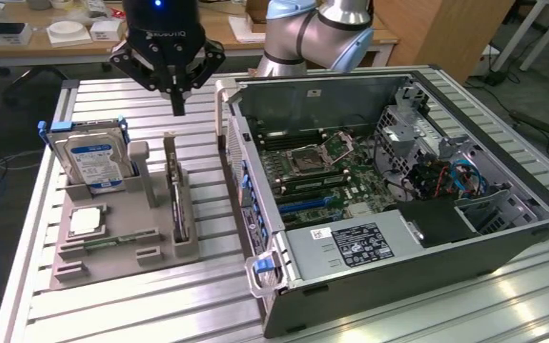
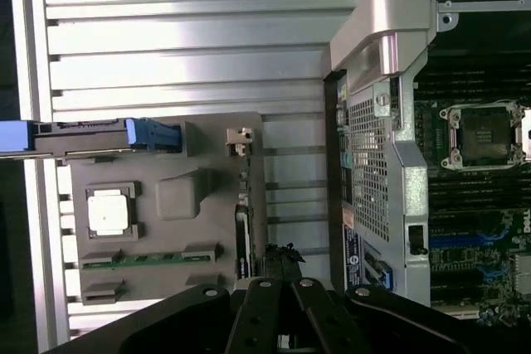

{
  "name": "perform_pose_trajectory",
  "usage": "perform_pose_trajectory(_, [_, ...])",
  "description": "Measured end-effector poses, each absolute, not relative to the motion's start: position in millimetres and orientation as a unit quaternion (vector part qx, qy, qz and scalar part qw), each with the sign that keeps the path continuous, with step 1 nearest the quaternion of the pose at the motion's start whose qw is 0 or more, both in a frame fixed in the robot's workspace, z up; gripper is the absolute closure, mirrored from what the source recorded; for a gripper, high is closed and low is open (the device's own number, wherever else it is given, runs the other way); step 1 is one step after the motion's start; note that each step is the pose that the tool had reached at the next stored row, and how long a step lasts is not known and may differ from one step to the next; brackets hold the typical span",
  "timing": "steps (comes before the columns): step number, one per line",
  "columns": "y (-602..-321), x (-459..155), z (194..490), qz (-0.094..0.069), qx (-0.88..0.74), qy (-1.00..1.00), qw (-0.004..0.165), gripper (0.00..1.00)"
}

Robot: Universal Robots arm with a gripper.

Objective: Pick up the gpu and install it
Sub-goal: 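Reach for the gpu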

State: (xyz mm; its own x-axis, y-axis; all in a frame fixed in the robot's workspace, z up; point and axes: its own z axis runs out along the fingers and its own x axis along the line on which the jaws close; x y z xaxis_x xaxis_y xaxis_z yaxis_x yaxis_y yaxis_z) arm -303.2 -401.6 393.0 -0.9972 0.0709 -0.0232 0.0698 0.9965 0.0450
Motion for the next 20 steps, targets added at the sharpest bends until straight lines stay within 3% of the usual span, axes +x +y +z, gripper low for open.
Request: perform_pose_trajectory(20, [-402.8,-326.5,390.5,0.022,0.035,0.999,0.011,0.9])
